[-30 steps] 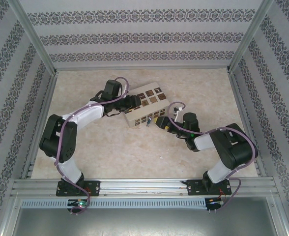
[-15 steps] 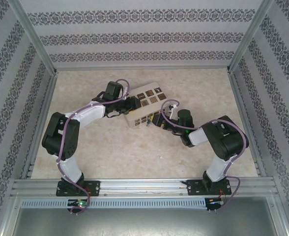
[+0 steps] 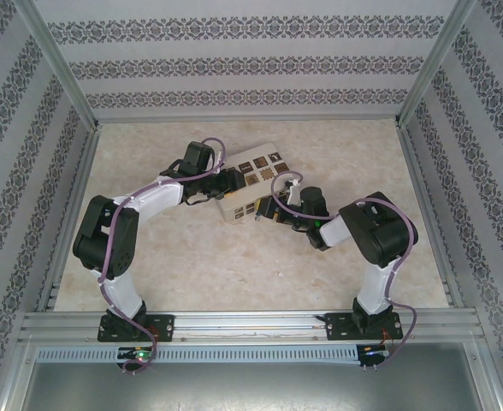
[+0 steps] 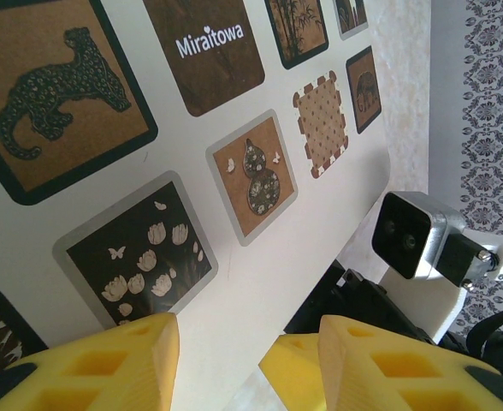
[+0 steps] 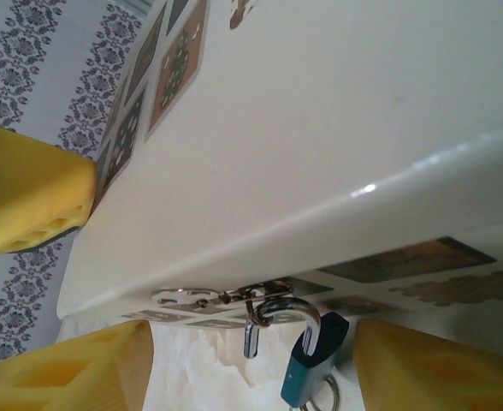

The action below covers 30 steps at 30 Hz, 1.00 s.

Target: Unlock a padlock with a key

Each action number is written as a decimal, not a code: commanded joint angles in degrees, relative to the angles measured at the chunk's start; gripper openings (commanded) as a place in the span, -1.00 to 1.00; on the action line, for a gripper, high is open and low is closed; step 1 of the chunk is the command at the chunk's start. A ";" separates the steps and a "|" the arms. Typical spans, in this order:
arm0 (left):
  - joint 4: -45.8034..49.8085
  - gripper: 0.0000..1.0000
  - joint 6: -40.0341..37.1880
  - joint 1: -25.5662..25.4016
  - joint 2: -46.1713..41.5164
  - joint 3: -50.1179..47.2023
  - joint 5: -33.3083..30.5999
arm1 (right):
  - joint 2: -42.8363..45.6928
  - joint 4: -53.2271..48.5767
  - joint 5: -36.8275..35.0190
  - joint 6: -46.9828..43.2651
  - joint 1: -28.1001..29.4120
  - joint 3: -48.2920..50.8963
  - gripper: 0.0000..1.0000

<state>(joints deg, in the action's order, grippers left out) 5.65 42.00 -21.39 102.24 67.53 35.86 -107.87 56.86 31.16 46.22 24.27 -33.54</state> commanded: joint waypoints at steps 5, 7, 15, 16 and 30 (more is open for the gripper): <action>1.84 -0.08 -0.82 -0.59 1.47 -0.25 0.97 | -2.22 3.38 2.11 -2.05 0.86 -2.40 0.24; 1.67 -0.07 -0.69 -0.60 1.44 -0.25 0.93 | -2.74 4.32 3.08 -1.94 0.86 -2.65 0.24; 1.42 -0.07 -0.56 -0.67 1.52 -0.34 1.15 | -3.98 7.85 5.38 -1.66 0.86 -2.85 0.17; 1.46 -0.07 -0.58 -0.59 1.42 -0.42 1.15 | -4.16 8.32 5.62 -1.58 0.86 -2.85 0.15; 0.95 -0.07 -0.19 -0.60 1.04 -1.23 0.88 | -3.31 9.06 6.90 -2.14 0.44 -1.12 -0.07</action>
<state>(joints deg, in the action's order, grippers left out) 5.58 42.02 -21.39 102.30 67.51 36.01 -111.70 62.43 35.88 45.25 24.25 -34.92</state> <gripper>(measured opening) 0.464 0.470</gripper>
